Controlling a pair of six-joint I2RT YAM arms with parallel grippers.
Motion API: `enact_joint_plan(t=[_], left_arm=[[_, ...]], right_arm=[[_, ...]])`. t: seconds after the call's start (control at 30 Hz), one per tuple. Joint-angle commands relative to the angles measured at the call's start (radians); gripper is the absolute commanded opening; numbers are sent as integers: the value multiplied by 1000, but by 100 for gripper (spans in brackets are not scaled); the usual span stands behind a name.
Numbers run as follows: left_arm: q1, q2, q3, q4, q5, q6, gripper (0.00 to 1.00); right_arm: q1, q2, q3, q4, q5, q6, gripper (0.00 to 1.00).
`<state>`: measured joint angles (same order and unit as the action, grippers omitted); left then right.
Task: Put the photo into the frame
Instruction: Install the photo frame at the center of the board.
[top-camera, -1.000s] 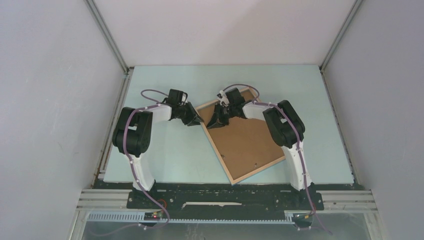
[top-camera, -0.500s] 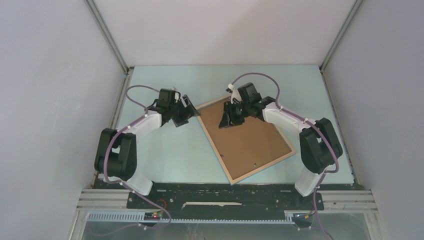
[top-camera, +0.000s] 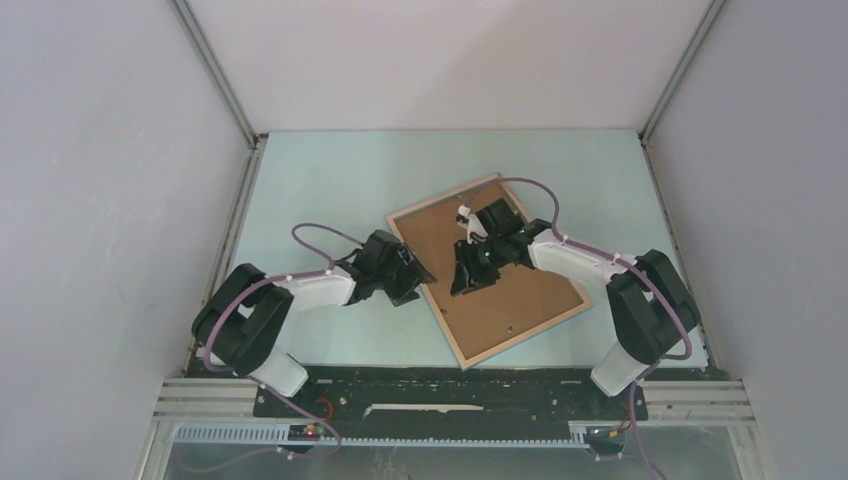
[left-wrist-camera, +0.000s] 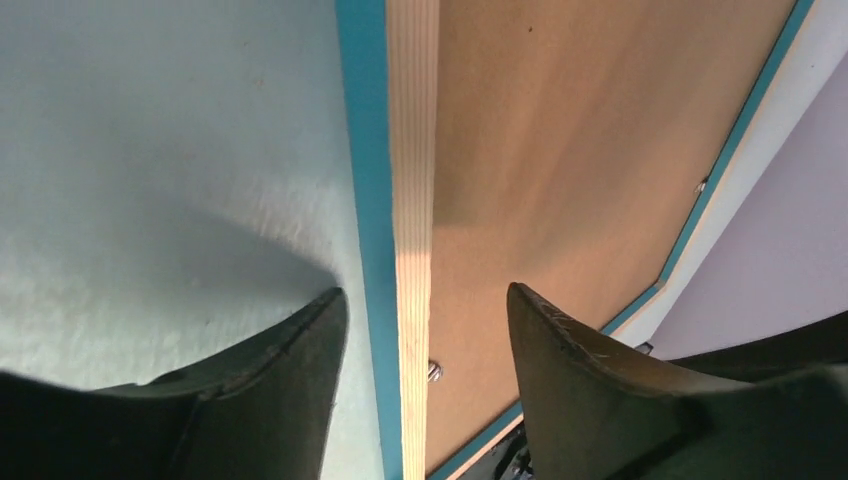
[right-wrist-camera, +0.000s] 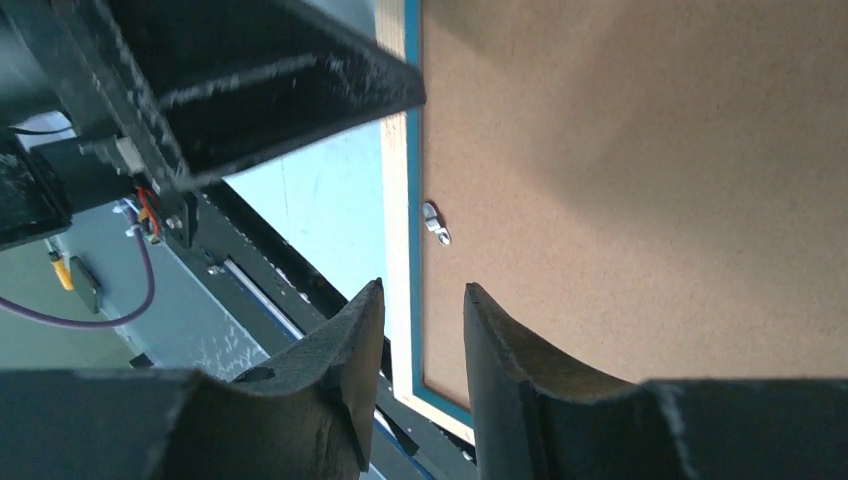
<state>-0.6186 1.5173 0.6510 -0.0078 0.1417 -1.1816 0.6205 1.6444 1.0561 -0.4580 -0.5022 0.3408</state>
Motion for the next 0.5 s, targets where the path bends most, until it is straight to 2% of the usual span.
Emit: enact_joint_plan(t=[0.0, 0.1, 0.2, 0.33, 0.47], left_arm=[[-3, 97, -2, 113, -10, -96, 58], [0, 136, 10, 112, -28, -67, 41], [17, 153, 43, 69, -50, 10, 24], [58, 180, 119, -59, -59, 129, 12], [93, 207, 182, -122, -30, 262, 1]], right_arm=[[43, -35, -38, 16, 74, -9, 42], [72, -20, -61, 90, 64, 27, 42], [63, 38, -85, 196, 14, 78, 34], [48, 103, -85, 287, -11, 107, 31], [21, 153, -85, 339, -60, 126, 31]])
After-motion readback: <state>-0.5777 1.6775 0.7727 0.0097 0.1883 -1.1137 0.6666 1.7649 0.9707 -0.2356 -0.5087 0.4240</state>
